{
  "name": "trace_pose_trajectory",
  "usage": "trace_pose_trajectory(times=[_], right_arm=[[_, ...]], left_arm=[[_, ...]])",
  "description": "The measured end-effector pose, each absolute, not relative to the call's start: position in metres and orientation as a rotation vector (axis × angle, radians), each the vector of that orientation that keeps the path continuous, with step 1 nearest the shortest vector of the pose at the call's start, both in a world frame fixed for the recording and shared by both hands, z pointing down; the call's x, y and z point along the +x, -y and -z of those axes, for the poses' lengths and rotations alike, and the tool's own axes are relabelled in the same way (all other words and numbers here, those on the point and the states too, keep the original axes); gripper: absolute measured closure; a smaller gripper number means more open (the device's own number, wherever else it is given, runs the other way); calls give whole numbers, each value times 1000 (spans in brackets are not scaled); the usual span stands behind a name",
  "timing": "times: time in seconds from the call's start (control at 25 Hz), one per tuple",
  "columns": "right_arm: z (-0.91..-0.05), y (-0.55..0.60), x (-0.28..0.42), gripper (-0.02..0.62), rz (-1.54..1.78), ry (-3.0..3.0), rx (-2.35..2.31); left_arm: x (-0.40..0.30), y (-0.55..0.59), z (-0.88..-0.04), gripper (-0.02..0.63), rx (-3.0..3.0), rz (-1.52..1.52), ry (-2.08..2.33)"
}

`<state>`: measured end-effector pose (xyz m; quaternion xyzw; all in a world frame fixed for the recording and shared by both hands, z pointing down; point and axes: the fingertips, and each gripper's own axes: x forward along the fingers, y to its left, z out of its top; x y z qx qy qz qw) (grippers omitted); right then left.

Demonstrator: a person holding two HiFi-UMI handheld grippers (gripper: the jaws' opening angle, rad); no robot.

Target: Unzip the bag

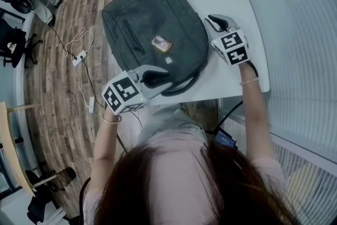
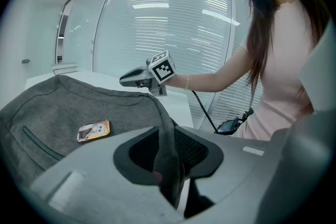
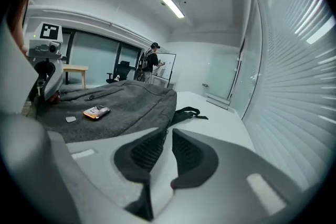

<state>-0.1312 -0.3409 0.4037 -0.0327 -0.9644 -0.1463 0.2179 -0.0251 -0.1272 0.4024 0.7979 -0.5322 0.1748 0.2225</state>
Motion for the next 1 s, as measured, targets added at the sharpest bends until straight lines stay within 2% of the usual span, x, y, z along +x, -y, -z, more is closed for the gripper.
trace_pose_trajectory(times=[0.44,0.56,1.0], right_arm=[[-360,272,-93,540,459,2814,-99],[-348,248,-79,540,462,2838,-133],[-330,210,-44,540,305,2931,-151]], left_arm=[[-53,103,-370,522,2046,-333,1846],[-56,98,-355,541,1997,-274,1968],[-37,84,-327,548,1894,-157,2169]])
